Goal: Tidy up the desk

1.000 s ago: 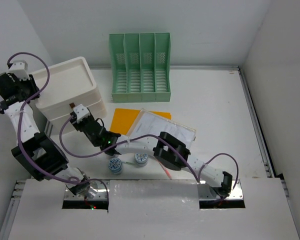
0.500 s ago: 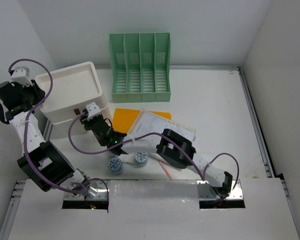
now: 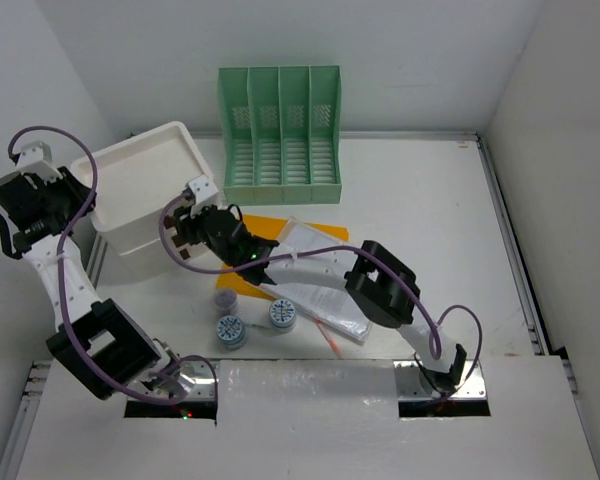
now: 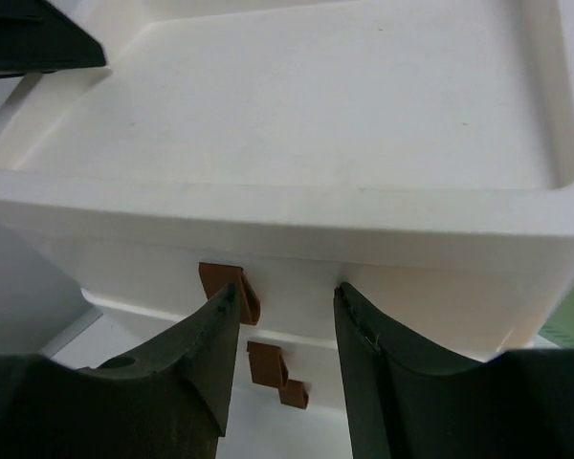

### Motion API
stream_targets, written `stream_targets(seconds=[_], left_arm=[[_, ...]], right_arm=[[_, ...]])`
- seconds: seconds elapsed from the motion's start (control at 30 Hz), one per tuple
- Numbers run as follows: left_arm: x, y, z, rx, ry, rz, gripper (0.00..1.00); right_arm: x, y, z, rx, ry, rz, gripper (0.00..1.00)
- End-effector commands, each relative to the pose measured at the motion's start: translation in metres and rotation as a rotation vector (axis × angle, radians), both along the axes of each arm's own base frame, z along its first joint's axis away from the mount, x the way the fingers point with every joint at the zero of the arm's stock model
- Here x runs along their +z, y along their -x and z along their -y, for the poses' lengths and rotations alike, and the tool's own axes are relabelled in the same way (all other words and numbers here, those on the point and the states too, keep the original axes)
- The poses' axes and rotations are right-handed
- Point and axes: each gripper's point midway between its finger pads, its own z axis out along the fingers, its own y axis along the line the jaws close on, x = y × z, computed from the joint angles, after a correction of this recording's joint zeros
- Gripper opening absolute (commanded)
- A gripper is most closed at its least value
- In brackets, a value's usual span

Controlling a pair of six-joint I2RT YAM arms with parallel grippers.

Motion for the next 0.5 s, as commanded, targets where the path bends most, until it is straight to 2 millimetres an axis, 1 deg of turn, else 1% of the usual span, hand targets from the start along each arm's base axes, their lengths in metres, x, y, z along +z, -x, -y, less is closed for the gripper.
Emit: stream_targets(seconds=[0.0,0.03,0.07,0.13,0.2,0.3,0.37,0.4,0.43,0.47], left_arm=[[-0.027,0.034,0.050,-0.001,0.288,-0.115,0.00],[-0.021,0.038,0.042,0.070,0.279,-0.105,0.00],[-0.019,0.041,0.035,0.101,0.275,-0.096,0.00],[-0.011,0.047,0.028,0.161,0.272,-0.074,0.00],[-0.008,0.052,0.023,0.187,0.272,-0.063,0.00],[-0.009,0.053,0.023,0.191,0.262,-0.055,0.00],[-0.011,0.052,0.021,0.200,0.266,-0.052,0.00],[-0.013,0.052,0.021,0.206,0.273,-0.056,0.00],[-0.013,0.052,0.022,0.206,0.275,-0.054,0.00],[-0.013,0.051,0.021,0.204,0.274,-0.048,0.00]], right_arm=[[0.032,-0.039,0.011,0.026,-0.078,-0.017,0.44],[0.025,-0.040,0.009,0.029,-0.058,-0.013,0.44],[0.027,-0.041,0.005,0.039,-0.048,-0.005,0.44],[0.026,-0.044,0.000,0.051,-0.029,0.008,0.44],[0.025,-0.040,-0.004,0.083,-0.020,0.012,0.44],[0.031,-0.029,0.001,0.107,-0.051,0.030,0.45],[0.035,-0.023,0.011,0.100,-0.063,0.039,0.46],[0.037,-0.019,0.012,0.102,-0.060,0.049,0.46],[0.034,-0.014,0.012,0.109,-0.047,0.052,0.46],[0.038,-0.010,0.011,0.121,-0.045,0.065,0.48]])
